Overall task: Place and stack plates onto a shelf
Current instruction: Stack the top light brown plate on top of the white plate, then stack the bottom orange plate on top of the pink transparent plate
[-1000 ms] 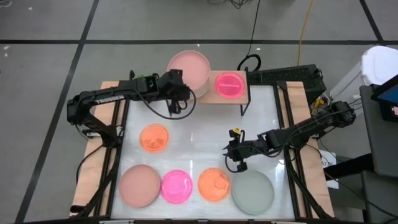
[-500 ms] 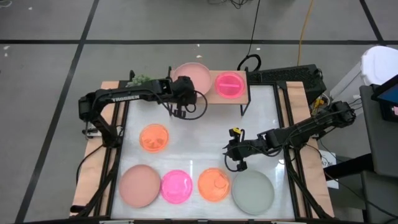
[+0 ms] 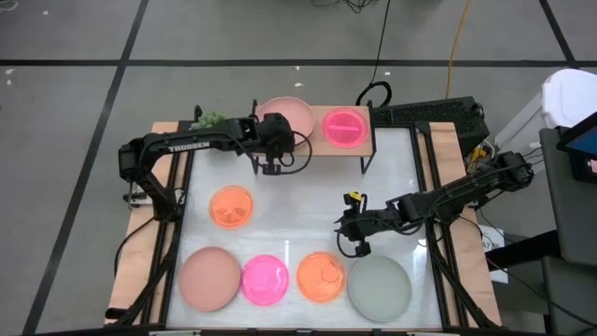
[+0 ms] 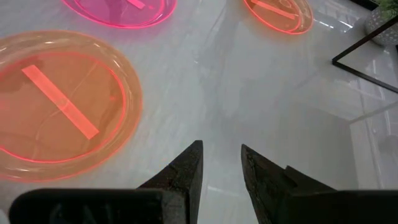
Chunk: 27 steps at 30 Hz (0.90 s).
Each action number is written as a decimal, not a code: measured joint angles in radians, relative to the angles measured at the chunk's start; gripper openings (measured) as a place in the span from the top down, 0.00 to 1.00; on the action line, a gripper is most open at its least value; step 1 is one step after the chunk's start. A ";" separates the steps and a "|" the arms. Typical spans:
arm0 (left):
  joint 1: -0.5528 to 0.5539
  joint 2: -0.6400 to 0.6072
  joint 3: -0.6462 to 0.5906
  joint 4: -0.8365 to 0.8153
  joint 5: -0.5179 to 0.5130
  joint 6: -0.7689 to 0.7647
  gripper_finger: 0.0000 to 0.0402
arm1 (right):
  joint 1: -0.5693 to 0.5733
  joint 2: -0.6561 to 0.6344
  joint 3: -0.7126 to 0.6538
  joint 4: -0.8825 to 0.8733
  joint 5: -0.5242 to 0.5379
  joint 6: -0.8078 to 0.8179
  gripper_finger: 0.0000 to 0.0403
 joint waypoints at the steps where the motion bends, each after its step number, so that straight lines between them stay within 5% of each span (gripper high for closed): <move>1: 0.000 0.000 0.000 0.001 -0.001 -0.008 0.85 | 0.000 0.000 0.000 0.000 0.000 0.000 0.77; 17: -0.053 -0.066 0.000 0.036 -0.108 -0.023 0.56 | 0.001 0.000 0.000 0.000 -0.001 0.001 0.77; 27: -0.105 -0.151 0.000 0.037 -0.048 -0.099 0.44 | 0.003 -0.001 0.000 -0.006 -0.003 0.042 0.77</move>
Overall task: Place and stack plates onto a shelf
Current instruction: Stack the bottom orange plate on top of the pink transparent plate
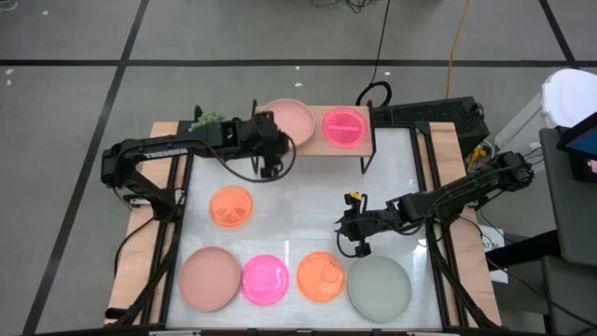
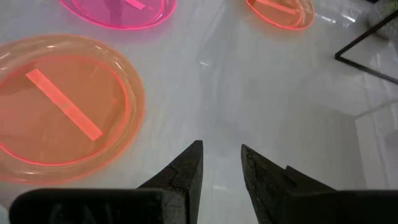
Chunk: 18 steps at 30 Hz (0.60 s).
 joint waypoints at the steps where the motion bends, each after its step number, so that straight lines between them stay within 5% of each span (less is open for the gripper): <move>1: -0.011 -0.006 -0.001 -0.012 0.027 -0.027 0.44 | 0.000 0.000 0.000 0.000 0.000 0.013 0.77; 7: -0.128 -0.021 -0.001 -0.075 0.165 -0.179 0.44 | 0.013 0.000 0.000 0.002 -0.066 0.106 0.77; 11: -0.246 -0.022 -0.007 -0.094 0.157 -0.240 0.44 | 0.048 0.000 0.000 0.059 -0.163 0.119 0.77; 18: -0.428 -0.022 -0.066 -0.058 0.097 -0.334 0.44 | 0.151 0.005 0.000 0.192 -0.095 0.095 0.77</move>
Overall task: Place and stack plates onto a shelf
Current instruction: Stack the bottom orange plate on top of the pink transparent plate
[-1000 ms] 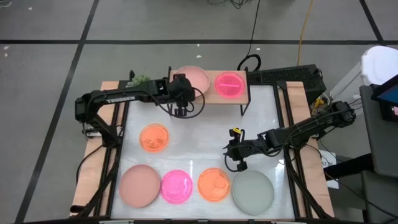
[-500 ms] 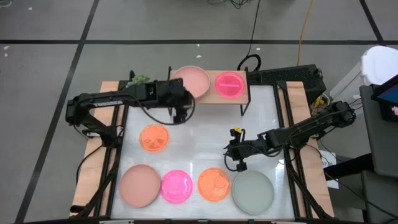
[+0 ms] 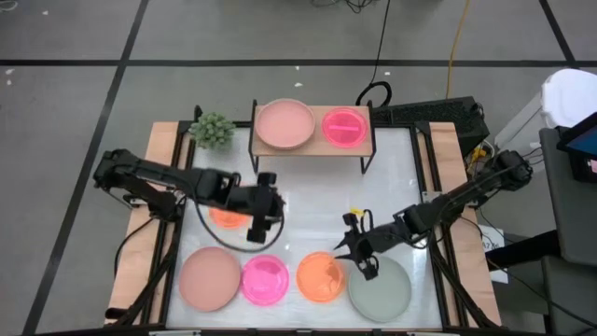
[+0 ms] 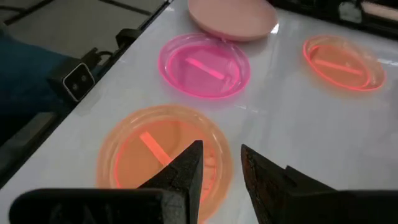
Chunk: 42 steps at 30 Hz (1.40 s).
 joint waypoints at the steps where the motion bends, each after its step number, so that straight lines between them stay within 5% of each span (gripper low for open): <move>1: -0.018 0.000 -0.017 0.024 -0.008 -0.008 0.44 | 0.014 0.006 0.000 0.005 0.019 0.010 0.77; 14: -0.114 0.000 -0.226 0.268 -0.022 -0.134 0.44 | 0.139 0.224 0.080 0.104 0.074 0.177 0.77; 29: -0.171 0.000 -0.239 0.397 -0.023 -0.169 0.44 | 0.279 0.523 0.508 -0.361 0.126 0.366 0.70; 42: -0.253 0.000 -0.239 0.422 -0.059 -0.187 0.44 | 0.283 0.616 0.539 -0.418 0.100 0.395 0.69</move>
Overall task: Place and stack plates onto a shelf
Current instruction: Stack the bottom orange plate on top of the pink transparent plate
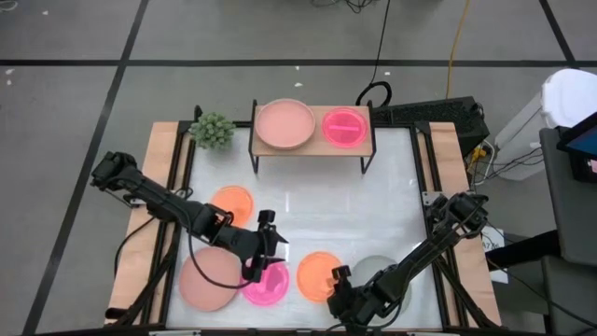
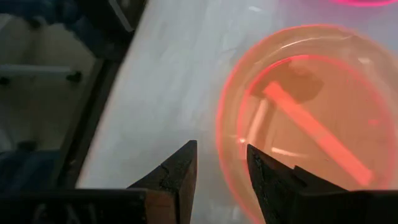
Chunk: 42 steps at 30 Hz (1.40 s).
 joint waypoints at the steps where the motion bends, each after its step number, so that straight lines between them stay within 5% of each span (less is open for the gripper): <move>1: -0.008 0.000 0.000 0.000 -0.013 0.000 0.44 | 0.000 0.000 0.000 0.000 -0.004 -0.005 0.69; 12: -0.047 0.000 0.000 0.003 -0.052 -0.006 0.44 | -0.007 0.000 -0.035 0.000 -0.001 -0.046 0.70; 32: -0.047 0.000 0.000 0.001 -0.070 0.001 0.44 | -0.016 0.000 -0.098 0.069 0.001 -0.218 0.99; 42: -0.046 0.000 0.000 -0.024 -0.076 0.010 0.44 | -0.037 -0.016 -0.098 0.067 0.003 -0.280 1.00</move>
